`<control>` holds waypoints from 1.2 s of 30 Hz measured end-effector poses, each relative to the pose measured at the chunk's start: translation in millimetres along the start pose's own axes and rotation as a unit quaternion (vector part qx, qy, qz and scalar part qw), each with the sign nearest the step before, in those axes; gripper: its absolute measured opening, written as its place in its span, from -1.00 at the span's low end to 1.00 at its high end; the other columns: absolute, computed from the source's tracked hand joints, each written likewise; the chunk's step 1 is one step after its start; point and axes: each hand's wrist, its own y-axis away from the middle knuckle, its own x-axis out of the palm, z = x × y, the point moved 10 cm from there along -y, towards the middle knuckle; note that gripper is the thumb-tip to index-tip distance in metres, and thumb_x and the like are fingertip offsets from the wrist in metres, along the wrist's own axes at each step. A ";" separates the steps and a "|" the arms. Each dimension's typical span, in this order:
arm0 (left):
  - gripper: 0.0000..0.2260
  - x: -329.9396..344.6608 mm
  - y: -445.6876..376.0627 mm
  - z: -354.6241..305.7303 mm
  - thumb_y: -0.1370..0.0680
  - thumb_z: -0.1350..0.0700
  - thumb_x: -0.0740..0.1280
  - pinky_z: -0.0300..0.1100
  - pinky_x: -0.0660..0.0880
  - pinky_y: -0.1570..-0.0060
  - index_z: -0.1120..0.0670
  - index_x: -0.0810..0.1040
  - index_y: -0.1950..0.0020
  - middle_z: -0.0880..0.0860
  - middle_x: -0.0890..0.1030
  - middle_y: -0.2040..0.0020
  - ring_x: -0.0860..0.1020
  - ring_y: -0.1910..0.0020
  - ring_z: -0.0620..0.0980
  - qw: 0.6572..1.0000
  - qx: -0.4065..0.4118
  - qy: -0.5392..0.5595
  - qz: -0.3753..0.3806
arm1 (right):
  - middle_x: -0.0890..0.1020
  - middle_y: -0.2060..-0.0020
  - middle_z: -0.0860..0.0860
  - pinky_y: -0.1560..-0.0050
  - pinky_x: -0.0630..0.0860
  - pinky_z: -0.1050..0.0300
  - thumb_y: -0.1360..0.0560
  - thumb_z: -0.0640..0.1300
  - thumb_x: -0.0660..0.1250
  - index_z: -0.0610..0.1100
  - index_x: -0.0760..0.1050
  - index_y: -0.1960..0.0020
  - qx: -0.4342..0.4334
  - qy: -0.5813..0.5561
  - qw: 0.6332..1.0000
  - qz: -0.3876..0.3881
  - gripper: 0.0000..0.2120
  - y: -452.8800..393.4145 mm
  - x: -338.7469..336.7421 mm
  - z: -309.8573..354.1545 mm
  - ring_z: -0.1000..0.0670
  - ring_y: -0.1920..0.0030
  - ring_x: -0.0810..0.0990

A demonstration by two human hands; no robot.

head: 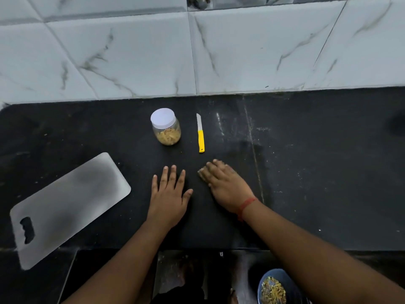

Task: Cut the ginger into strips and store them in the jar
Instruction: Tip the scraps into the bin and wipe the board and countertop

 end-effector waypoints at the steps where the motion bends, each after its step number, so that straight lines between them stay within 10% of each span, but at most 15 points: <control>1: -0.32 -0.8 4.0 1.2 -0.61 -0.27 -0.22 0.21 -0.09 -0.58 0.03 0.10 -0.66 0.12 0.06 -0.66 -0.06 -0.65 0.13 1.000 -0.009 -0.002 0.001 | 0.28 -0.47 -0.07 -0.46 0.18 -0.14 -0.57 -0.06 0.06 -0.01 0.21 -0.51 0.077 -0.031 0.997 -0.004 -0.50 2.0 -4.8 -18.5 -0.15 -0.51 0.15; 3: -0.30 -1.9 12.4 0.0 -0.60 -0.27 -0.26 0.19 -0.13 -0.58 0.02 0.07 -0.66 0.11 0.03 -0.67 -0.10 -0.65 0.12 1.000 -0.018 0.000 0.001 | 0.26 -0.47 -0.10 -0.47 0.12 -0.16 -0.56 -0.05 0.05 -0.03 0.20 -0.51 0.151 -0.041 0.988 -0.018 -0.49 9.8 -8.5 -21.2 -0.17 -0.51 0.11; 6: -0.30 -6.1 26.4 1.3 -0.59 -0.27 -0.28 0.19 -0.14 -0.58 0.01 0.04 -0.67 0.11 0.01 -0.67 -0.13 -0.65 0.11 1.000 -0.025 -0.003 -0.003 | 0.27 -0.48 -0.07 -0.48 0.17 -0.13 -0.57 -0.04 0.05 -0.01 0.22 -0.51 -0.074 -0.003 0.997 -0.001 -0.51 25.7 -0.7 51.8 -0.14 -0.50 0.17; 10: -0.30 -9.0 40.7 0.8 -0.58 -0.27 -0.32 0.19 -0.16 -0.58 0.00 -0.04 -0.67 0.09 -0.06 -0.67 -0.18 -0.64 0.10 0.999 -0.033 -0.016 0.001 | 0.29 -0.45 -0.07 -0.46 0.16 -0.14 -0.56 -0.07 0.07 -0.04 0.23 -0.50 0.140 -0.038 0.989 -0.037 -0.50 48.0 -14.2 -3.1 -0.16 -0.50 0.13; 14: -0.31 -8.7 53.3 16.0 -0.60 -0.27 -0.29 0.20 -0.12 -0.58 -0.01 -0.02 -0.67 0.09 -0.03 -0.67 -0.17 -0.65 0.10 0.999 -0.042 -0.022 0.001 | 0.29 -0.47 -0.06 -0.48 0.14 -0.10 -0.57 -0.06 0.07 -0.02 0.21 -0.51 -0.091 0.022 0.995 -0.015 -0.50 75.1 -1.0 54.2 -0.15 -0.49 0.18; 18: -0.31 -5.9 56.6 30.5 -0.60 -0.27 -0.31 0.21 -0.12 -0.58 0.00 0.00 -0.67 0.11 0.00 -0.67 -0.13 -0.65 0.13 0.998 -0.051 -0.029 0.002 | 0.26 -0.47 -0.09 -0.48 0.10 -0.13 -0.55 -0.07 0.07 -0.04 0.17 -0.52 0.175 -0.001 0.984 -0.015 -0.47 79.0 -11.6 -11.9 -0.18 -0.51 0.10; 22: -0.29 1.2 49.5 26.6 -0.59 -0.27 -0.31 0.22 -0.10 -0.58 0.01 0.02 -0.67 0.11 0.01 -0.67 -0.12 -0.65 0.13 0.999 -0.028 -0.017 0.011 | 0.33 -0.44 -0.05 -0.45 0.22 -0.10 -0.52 -0.10 0.13 0.00 0.28 -0.47 -0.050 0.017 0.998 -0.015 -0.49 88.2 -4.7 70.1 -0.15 -0.48 0.23; 25: -0.31 -2.1 39.9 29.7 -0.61 -0.28 -0.28 0.22 -0.11 -0.58 0.00 0.02 -0.66 0.10 0.00 -0.67 -0.14 -0.64 0.12 1.000 -0.005 -0.004 0.006 | 0.33 -0.42 -0.06 -0.45 0.20 -0.10 -0.51 -0.12 0.14 -0.02 0.28 -0.47 0.172 -0.022 0.984 -0.028 -0.49 87.7 -21.3 22.7 -0.16 -0.47 0.19; 29: -0.30 -4.7 31.7 47.6 -0.59 -0.28 -0.31 0.21 -0.13 -0.58 -0.01 -0.01 -0.67 0.11 -0.03 -0.67 -0.16 -0.64 0.12 1.000 0.004 0.004 0.009 | 0.32 -0.44 -0.05 -0.45 0.22 -0.09 -0.53 -0.09 0.15 -0.02 0.28 -0.47 -0.048 0.004 0.999 -0.012 -0.50 83.2 -9.9 101.7 -0.14 -0.47 0.22; 33: -0.30 -5.9 25.1 65.3 -0.58 -0.27 -0.32 0.17 -0.17 -0.58 -0.01 -0.02 -0.67 0.10 -0.05 -0.67 -0.17 -0.64 0.12 1.000 0.010 0.008 0.012 | 0.28 -0.47 -0.09 -0.47 0.12 -0.11 -0.53 -0.04 0.09 -0.06 0.21 -0.51 0.172 0.011 0.985 -0.010 -0.46 61.3 -17.6 52.6 -0.17 -0.50 0.12; 36: -0.30 -3.6 21.3 83.6 -0.58 -0.27 -0.30 0.18 -0.15 -0.58 0.00 0.01 -0.67 0.12 -0.02 -0.67 -0.14 -0.64 0.14 1.000 0.014 0.022 0.010 | 0.28 -0.47 -0.05 -0.48 0.15 -0.10 -0.54 -0.03 0.14 -0.01 0.23 -0.50 -0.046 0.005 0.999 0.014 -0.47 50.9 -0.4 141.3 -0.13 -0.49 0.17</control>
